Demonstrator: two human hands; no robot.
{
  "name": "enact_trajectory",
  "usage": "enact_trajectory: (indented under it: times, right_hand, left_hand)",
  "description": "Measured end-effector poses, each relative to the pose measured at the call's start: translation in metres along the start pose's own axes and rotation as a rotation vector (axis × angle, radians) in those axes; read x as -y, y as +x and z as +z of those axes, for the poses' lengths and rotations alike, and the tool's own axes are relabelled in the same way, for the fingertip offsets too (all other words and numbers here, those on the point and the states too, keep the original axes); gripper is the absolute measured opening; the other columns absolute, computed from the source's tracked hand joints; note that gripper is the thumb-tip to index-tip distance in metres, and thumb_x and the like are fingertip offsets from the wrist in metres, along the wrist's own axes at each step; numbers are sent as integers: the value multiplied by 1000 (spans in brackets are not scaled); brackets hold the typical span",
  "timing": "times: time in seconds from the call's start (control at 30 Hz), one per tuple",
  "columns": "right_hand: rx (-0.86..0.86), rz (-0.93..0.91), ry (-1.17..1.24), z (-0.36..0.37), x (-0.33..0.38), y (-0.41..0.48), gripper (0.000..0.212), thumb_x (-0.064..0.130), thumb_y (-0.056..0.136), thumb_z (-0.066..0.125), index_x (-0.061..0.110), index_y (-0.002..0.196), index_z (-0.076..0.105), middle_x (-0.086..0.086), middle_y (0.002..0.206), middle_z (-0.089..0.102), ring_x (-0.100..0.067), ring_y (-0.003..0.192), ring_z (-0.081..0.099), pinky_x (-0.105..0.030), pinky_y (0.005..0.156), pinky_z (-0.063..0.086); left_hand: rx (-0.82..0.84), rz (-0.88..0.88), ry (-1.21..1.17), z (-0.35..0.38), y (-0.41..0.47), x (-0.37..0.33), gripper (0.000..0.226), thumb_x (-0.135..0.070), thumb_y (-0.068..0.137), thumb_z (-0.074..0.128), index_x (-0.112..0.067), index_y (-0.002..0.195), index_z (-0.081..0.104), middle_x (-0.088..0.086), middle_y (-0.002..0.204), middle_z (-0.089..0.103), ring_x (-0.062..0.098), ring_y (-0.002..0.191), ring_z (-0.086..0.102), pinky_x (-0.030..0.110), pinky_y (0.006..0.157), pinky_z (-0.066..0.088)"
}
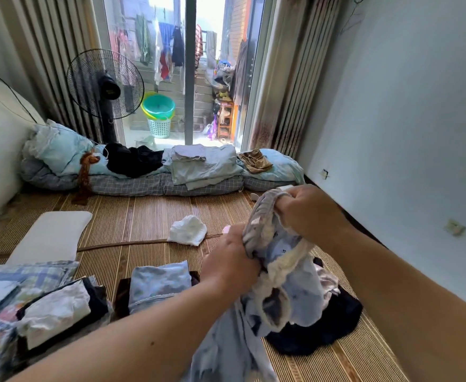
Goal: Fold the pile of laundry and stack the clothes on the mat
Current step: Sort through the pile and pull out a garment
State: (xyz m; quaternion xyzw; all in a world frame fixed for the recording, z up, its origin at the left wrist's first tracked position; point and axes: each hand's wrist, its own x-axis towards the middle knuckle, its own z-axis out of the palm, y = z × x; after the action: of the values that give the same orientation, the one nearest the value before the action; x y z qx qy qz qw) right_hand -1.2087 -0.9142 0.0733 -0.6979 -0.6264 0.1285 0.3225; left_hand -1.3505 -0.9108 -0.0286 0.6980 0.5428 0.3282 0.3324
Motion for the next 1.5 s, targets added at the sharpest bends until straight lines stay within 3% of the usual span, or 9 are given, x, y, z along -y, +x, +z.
enact_trajectory:
  times: [0.2, 0.43, 0.63, 0.8, 0.97, 1.07, 1.23, 1.37, 1.5]
  right_hand:
    - [-33, 88, -193, -34, -41, 1, 17, 13, 79, 61, 17, 64, 67, -3, 68, 66, -22, 68, 58, -26, 57, 39]
    - [-138, 343, -343, -59, -90, -6, 15, 16, 81, 56, 15, 71, 67, -9, 81, 66, -30, 78, 57, -29, 62, 40]
    - [-13, 488, 141, -58, -86, 6, 32, 12, 96, 47, -3, 122, 60, -26, 127, 58, -23, 91, 48, -38, 86, 47]
    - [-188, 251, 328, -63, -79, 2, 14, 8, 86, 62, 18, 89, 71, -8, 97, 71, -19, 88, 65, -30, 77, 53]
    - [283, 65, -404, -67, -88, 1, 22, 14, 81, 68, 31, 95, 69, 13, 91, 66, -2, 79, 57, -15, 61, 40]
    - [150, 156, -670, -64, -102, 1, 19, 8, 83, 56, 18, 89, 70, -9, 99, 69, -24, 85, 59, -27, 64, 41]
    - [56, 612, 266, -54, -109, -3, 15, 10, 90, 48, 10, 93, 63, -14, 97, 62, -32, 89, 58, -44, 72, 52]
    - [70, 581, 383, -42, -107, -7, 28, 7, 89, 49, -2, 112, 62, -14, 97, 62, -29, 89, 59, -52, 91, 51]
    - [69, 327, 301, -52, -105, -12, 22, 9, 88, 52, 14, 79, 71, -4, 75, 67, -19, 71, 60, -30, 63, 46]
  left_hand:
    - [-119, 11, 152, -30, 27, 28, 42, -10, 87, 55, -28, 124, 55, -10, 95, 63, 5, 77, 56, 29, 69, 50]
    - [-66, -17, 532, -83, 59, 28, 27, -21, 83, 54, -32, 106, 65, -2, 113, 64, 22, 100, 60, 36, 84, 51]
    - [-53, -85, 303, -82, 72, 6, 21, -18, 88, 50, -10, 72, 61, 7, 73, 63, 24, 70, 56, 30, 59, 40]
    - [-72, 14, -65, -80, 73, -12, 29, -3, 88, 48, -18, 66, 58, -1, 60, 53, 19, 62, 51, 25, 51, 36]
    - [242, 124, -394, -92, 63, -25, 30, 8, 88, 46, -13, 76, 63, -3, 64, 57, 1, 51, 50, 13, 50, 39]
    - [278, 171, 38, -97, 64, -21, 6, -26, 79, 63, -28, 77, 68, -7, 70, 62, 10, 66, 55, 26, 65, 42]
    - [386, 164, 564, -83, 58, -22, 30, -34, 88, 58, -51, 111, 63, -14, 89, 64, 7, 78, 58, 22, 74, 44]
    - [641, 8, 305, -84, 52, -13, 24, -26, 98, 48, -20, 103, 72, -4, 82, 66, 11, 70, 58, 23, 67, 46]
    - [583, -76, -24, -92, 56, -11, 18, -9, 96, 46, -9, 83, 60, 2, 70, 56, 17, 65, 51, 29, 62, 42]
